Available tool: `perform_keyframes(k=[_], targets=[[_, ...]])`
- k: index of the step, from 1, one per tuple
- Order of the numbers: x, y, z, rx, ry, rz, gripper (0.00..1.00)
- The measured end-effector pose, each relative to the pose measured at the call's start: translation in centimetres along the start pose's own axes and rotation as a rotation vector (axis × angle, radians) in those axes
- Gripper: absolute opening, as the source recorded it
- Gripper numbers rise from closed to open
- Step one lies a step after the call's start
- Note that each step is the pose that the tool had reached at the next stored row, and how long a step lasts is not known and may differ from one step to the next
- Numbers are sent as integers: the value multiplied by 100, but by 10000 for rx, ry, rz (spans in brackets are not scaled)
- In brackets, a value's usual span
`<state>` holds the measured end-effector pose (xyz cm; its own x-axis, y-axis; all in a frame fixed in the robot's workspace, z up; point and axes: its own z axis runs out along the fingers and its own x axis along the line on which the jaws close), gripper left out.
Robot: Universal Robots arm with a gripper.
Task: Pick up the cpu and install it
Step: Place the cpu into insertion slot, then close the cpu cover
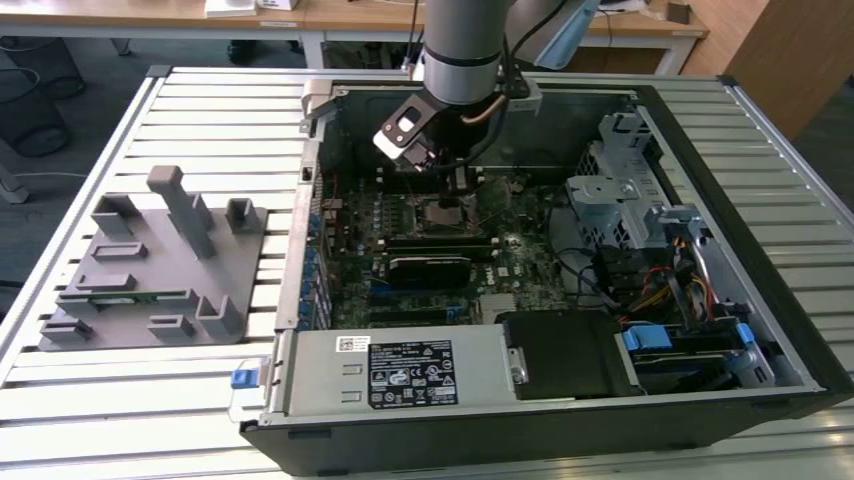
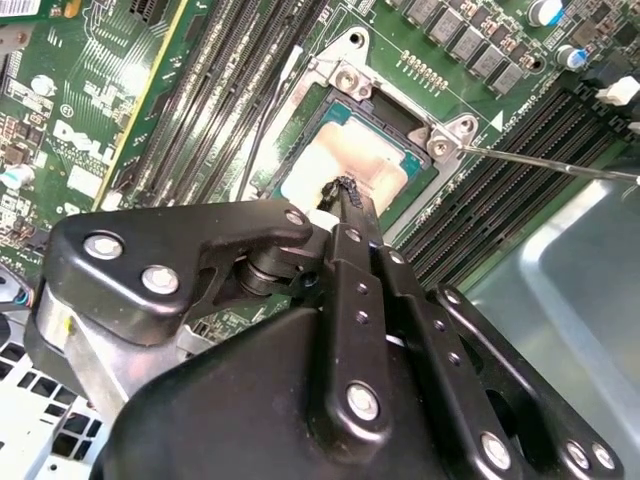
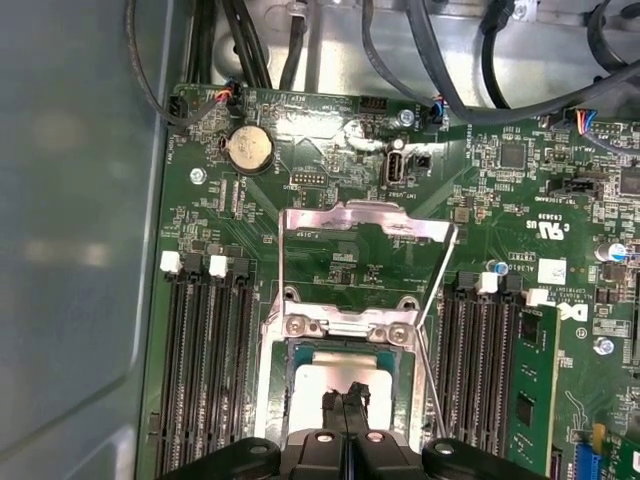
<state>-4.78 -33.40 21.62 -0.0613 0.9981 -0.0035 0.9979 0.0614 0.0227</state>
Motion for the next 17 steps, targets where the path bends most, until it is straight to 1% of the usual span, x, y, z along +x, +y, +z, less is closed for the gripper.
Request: perform_keyframes(k=[17], targets=[[0, 2, -66, 0, 1, 0, 11]])
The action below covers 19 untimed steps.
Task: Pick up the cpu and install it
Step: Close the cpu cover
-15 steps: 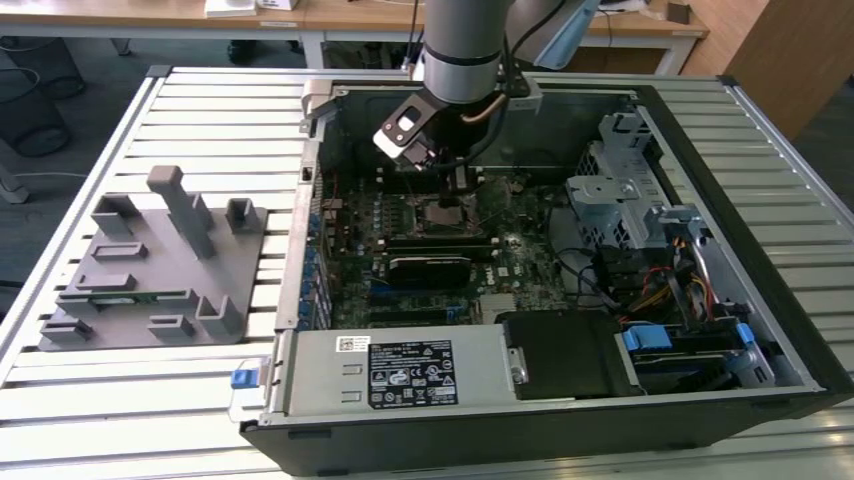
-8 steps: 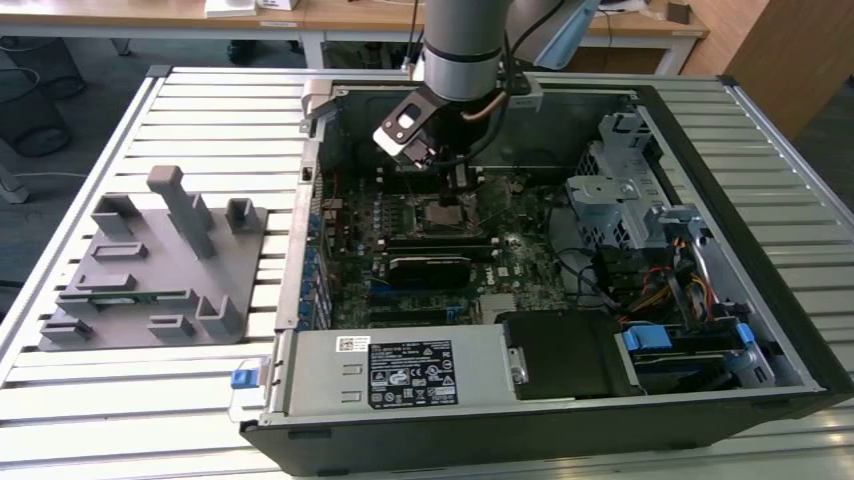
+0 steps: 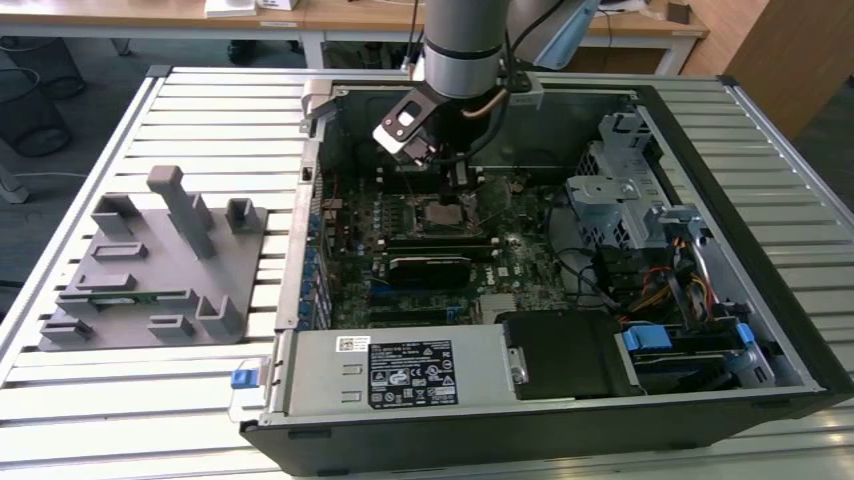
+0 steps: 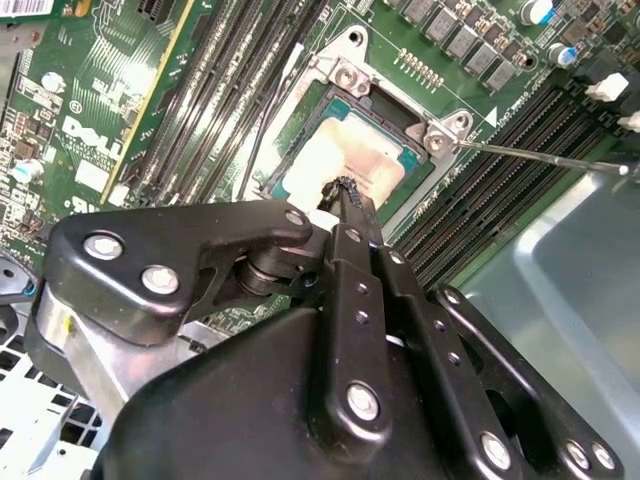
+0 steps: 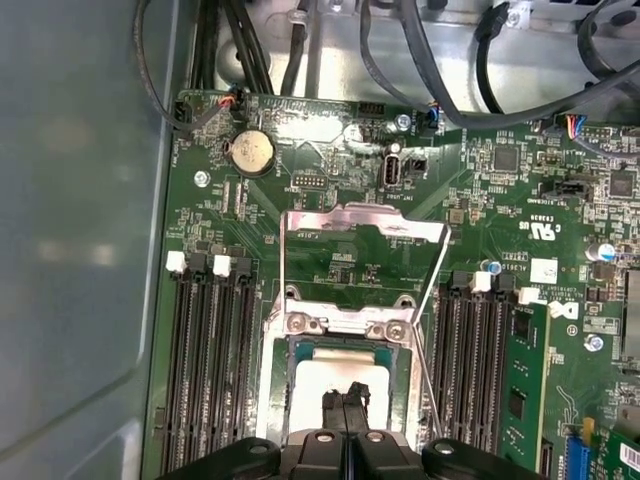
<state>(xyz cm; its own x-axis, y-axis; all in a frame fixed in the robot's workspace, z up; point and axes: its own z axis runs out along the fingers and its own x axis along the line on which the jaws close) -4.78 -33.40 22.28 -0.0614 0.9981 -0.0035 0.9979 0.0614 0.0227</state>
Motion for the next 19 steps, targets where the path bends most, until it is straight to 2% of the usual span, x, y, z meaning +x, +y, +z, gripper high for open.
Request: perform_keyframes(k=[5, 19], targets=[[0, 1, -42, -4, 39, 1, 11], [0, 3, -122, -3, 40, 1, 11]])
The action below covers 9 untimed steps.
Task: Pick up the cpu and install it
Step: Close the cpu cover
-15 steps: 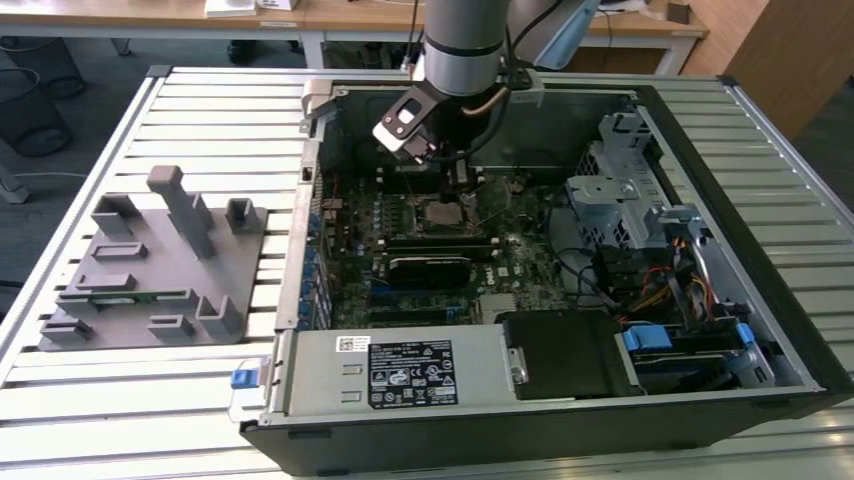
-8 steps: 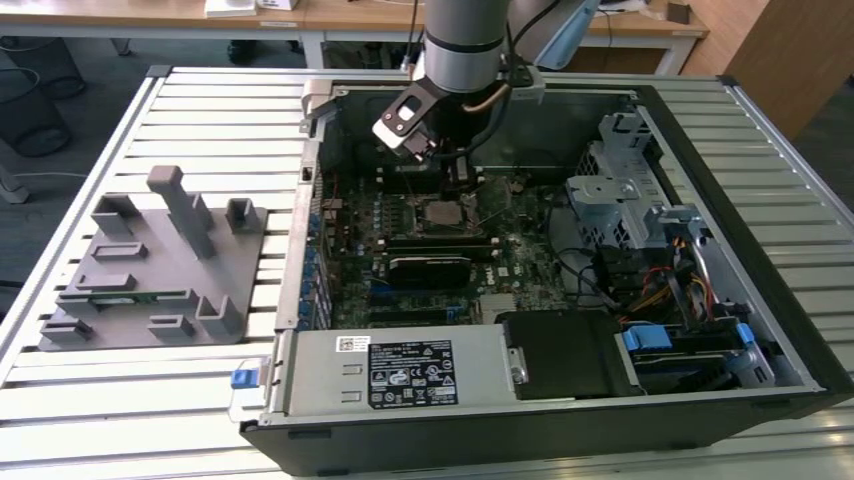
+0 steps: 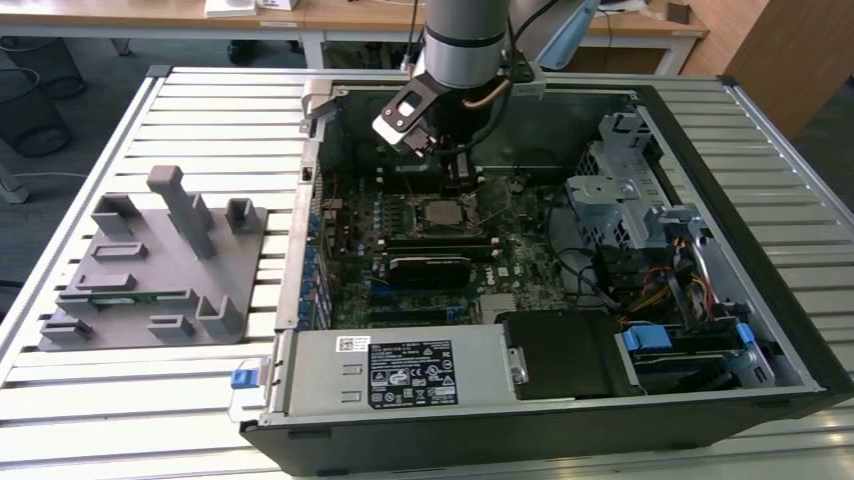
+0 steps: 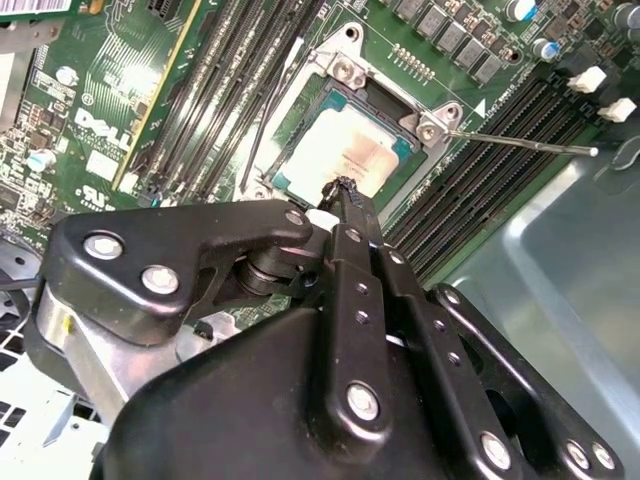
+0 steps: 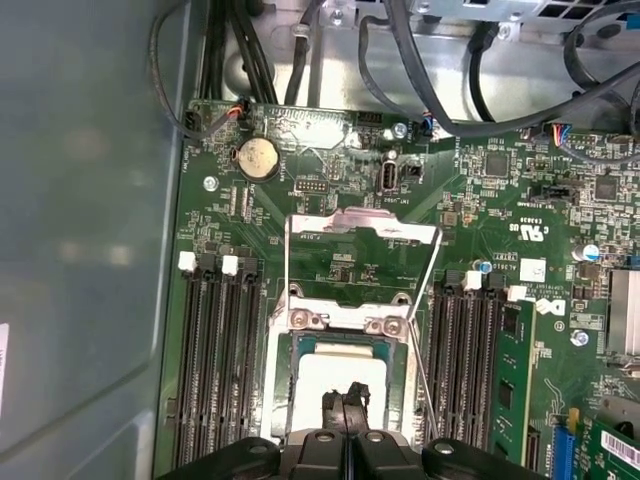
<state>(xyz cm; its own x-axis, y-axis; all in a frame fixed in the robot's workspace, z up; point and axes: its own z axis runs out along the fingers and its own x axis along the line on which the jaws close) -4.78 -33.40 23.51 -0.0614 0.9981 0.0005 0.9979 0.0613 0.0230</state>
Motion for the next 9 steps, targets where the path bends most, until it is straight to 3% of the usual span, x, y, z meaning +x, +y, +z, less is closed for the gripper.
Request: perform_keyframes(k=[9], targets=[[0, 2, -74, -6, -1, 0, 11]])
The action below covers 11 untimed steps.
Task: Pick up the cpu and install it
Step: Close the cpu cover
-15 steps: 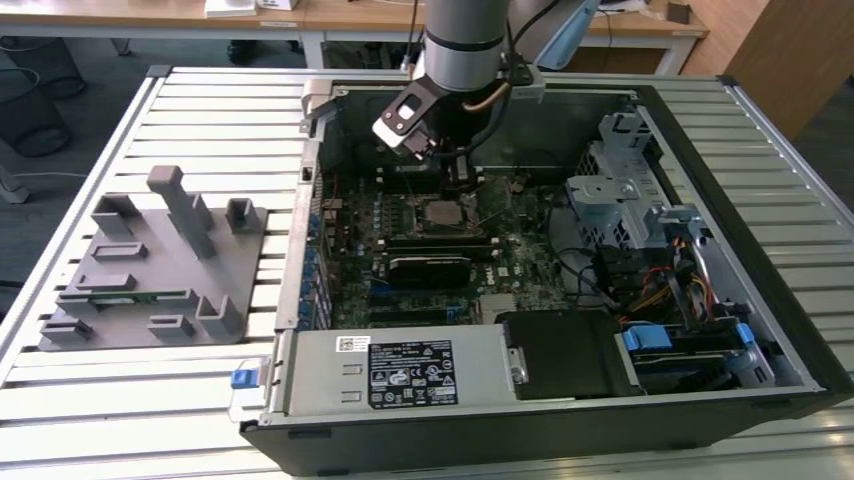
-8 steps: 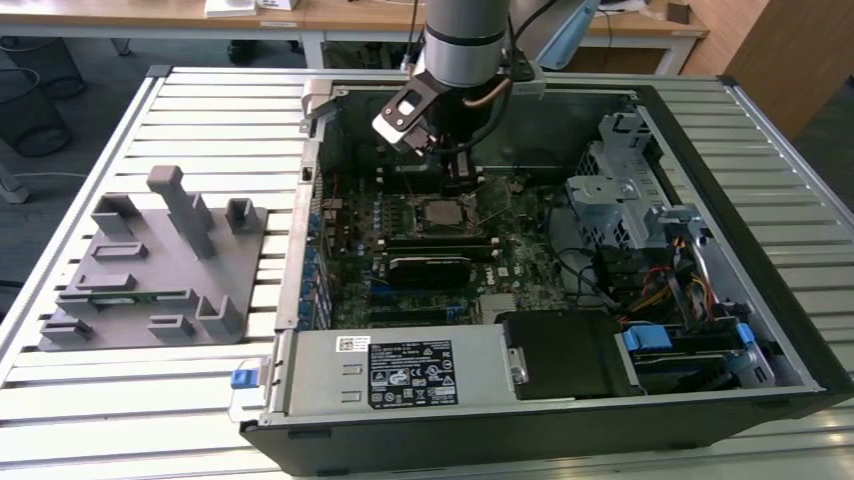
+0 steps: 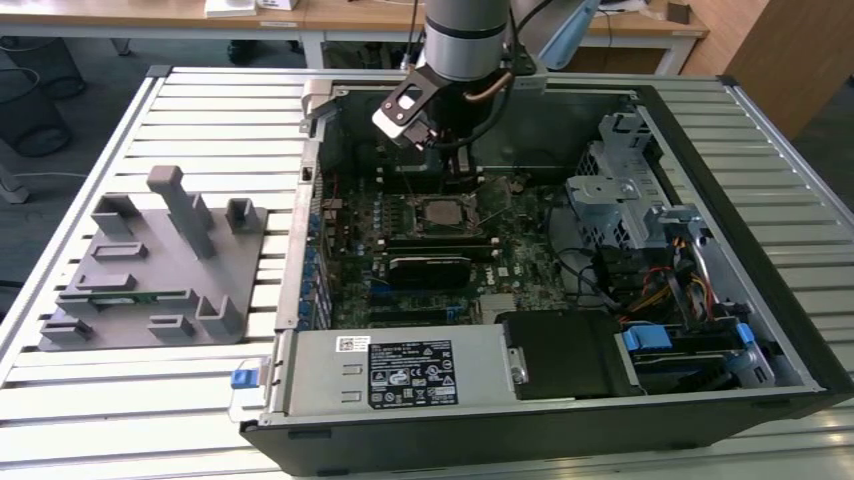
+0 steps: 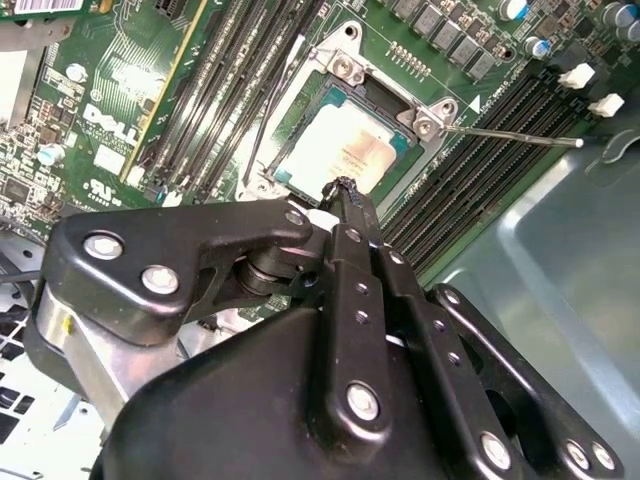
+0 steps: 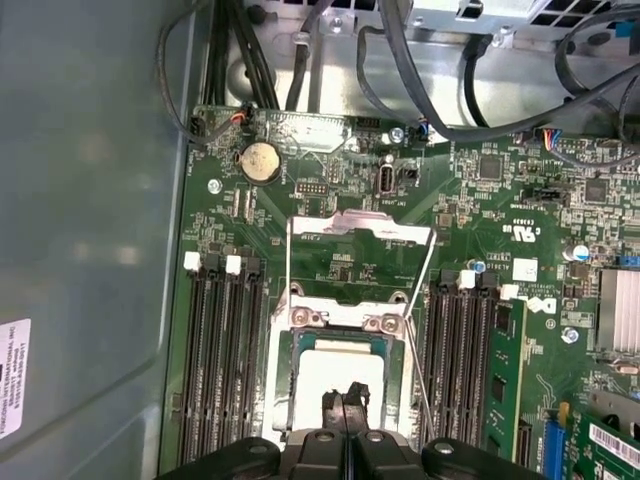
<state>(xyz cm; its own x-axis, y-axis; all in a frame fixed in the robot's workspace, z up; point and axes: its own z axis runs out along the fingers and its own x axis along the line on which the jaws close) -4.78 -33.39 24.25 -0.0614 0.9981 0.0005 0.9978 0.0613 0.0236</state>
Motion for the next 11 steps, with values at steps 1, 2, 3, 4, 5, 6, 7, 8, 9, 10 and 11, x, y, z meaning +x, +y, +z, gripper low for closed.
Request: perform_keyframes(k=[1, 2, 3, 4, 5, 6, 7, 8, 9, 10, 11], targets=[[0, 0, -1, -1, 2, 0, 11], [0, 0, -4, -1, 2, 0, 11], [0, 0, -6, -1, 1, 0, 11], [0, 0, -9, 0, -1, 0, 11], [0, 0, -13, 2, -2, 0, 11], [0, 0, -18, 1, -2, 0, 11], [0, 0, -24, 0, -1, 0, 11], [0, 1, -30, 1, -1, 0, 11], [0, 1, -36, 1, -1, 0, 11], [0, 1, -44, 0, 0, 0, 11], [0, 1, -52, 1, -1, 0, 11]])
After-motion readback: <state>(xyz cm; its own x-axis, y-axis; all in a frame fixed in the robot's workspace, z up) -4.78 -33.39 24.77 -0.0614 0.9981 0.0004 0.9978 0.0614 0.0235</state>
